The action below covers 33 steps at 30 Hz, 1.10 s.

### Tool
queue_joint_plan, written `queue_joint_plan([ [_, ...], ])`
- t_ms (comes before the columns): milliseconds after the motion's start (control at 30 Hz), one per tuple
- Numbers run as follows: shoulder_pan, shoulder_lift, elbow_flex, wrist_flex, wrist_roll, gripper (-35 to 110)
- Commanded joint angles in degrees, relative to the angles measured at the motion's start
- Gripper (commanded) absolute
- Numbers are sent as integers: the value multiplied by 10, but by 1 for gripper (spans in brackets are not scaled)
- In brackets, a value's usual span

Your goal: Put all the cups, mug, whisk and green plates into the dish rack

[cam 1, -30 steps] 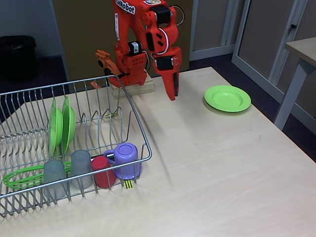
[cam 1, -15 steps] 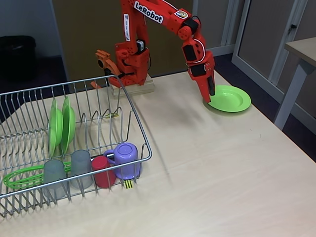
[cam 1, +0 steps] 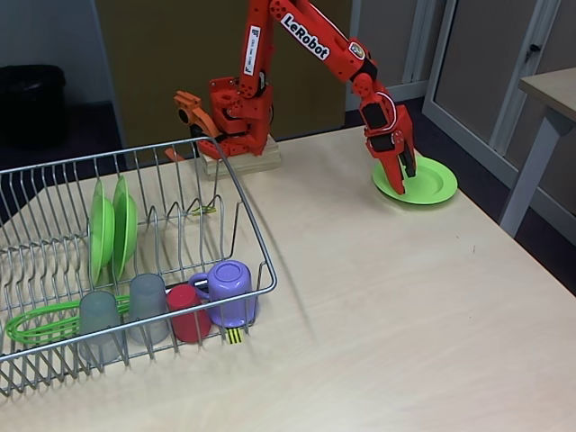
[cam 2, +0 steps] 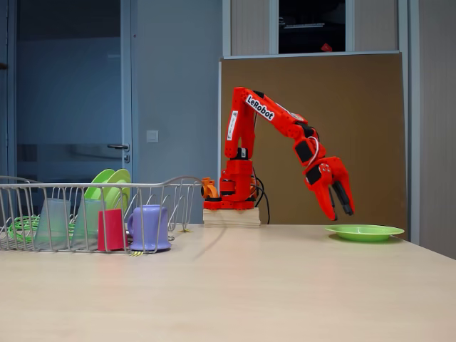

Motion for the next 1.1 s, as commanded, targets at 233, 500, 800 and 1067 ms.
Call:
queue_joint_plan([
  [233, -15, -56, 4, -92, 26, 29],
  [500, -18, -95, 18, -151, 47, 28],
  [800, -18, -121, 54, -217, 66, 22],
  [1067, -7, -123, 69, -222, 55, 13],
])
